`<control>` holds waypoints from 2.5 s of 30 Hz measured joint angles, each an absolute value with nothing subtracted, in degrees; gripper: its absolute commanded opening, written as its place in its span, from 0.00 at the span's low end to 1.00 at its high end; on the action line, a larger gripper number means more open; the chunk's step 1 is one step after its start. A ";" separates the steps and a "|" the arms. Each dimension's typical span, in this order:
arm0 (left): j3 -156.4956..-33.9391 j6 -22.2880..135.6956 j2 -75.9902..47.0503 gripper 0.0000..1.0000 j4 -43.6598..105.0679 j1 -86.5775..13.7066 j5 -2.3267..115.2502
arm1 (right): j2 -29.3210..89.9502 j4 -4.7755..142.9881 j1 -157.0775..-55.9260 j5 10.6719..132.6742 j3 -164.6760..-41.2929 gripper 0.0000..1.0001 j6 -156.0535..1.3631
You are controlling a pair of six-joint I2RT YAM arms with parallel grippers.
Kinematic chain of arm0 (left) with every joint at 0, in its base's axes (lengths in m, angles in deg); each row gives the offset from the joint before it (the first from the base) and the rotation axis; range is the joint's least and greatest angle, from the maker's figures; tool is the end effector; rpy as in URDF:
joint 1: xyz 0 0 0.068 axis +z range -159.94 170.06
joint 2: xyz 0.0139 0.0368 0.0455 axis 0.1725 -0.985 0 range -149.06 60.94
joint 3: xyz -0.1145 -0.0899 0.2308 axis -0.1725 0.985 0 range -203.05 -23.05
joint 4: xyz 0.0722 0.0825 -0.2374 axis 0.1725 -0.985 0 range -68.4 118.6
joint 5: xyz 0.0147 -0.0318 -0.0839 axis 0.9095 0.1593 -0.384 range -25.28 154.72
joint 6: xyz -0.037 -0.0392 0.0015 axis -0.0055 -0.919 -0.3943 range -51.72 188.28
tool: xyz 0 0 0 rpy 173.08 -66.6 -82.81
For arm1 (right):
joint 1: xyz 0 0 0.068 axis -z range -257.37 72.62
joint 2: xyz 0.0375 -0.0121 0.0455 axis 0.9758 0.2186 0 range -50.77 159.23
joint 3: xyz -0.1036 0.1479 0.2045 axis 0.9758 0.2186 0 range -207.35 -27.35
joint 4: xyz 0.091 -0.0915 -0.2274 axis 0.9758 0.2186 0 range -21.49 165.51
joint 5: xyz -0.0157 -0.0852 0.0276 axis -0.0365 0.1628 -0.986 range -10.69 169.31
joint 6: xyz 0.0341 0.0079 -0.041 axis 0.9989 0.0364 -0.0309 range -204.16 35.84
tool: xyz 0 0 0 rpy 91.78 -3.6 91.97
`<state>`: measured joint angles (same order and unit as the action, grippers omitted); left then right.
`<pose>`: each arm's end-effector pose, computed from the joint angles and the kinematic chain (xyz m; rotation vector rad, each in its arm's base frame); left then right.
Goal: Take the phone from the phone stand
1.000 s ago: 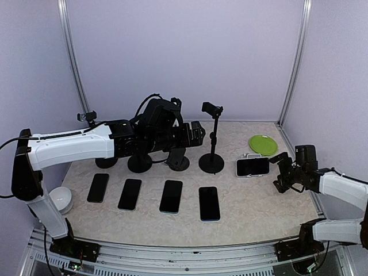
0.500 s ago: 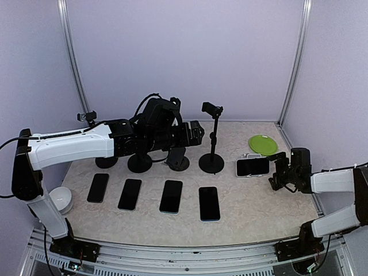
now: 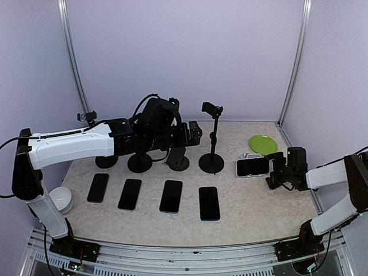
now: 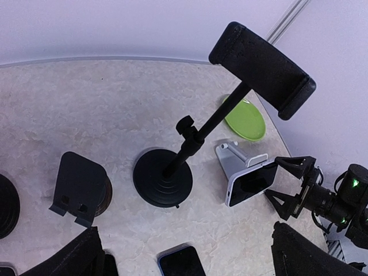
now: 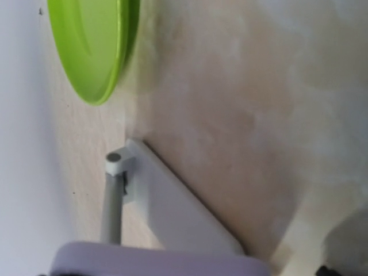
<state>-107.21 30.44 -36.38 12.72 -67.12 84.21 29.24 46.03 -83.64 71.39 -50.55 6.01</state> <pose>0.2268 -0.3298 0.3259 0.1438 2.1104 -0.6696 0.2468 0.0321 0.1398 1.5286 1.8309 1.0485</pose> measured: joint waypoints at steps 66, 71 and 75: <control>-103.91 30.83 -34.76 0.99 12.74 -64.65 82.72 | 21.35 64.02 -85.47 66.60 -61.96 0.48 4.79; -103.38 31.82 -32.91 0.99 12.81 -64.98 83.14 | 19.43 73.51 -84.60 62.69 -66.97 0.47 -5.60; -102.25 33.06 -31.31 0.99 13.44 -65.94 84.23 | 19.43 82.16 -84.36 58.25 -71.25 0.45 -13.99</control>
<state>-102.25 33.06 -31.31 13.44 -65.94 84.23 19.43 82.16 -84.36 58.25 -71.25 -13.99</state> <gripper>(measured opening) 0.988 0.774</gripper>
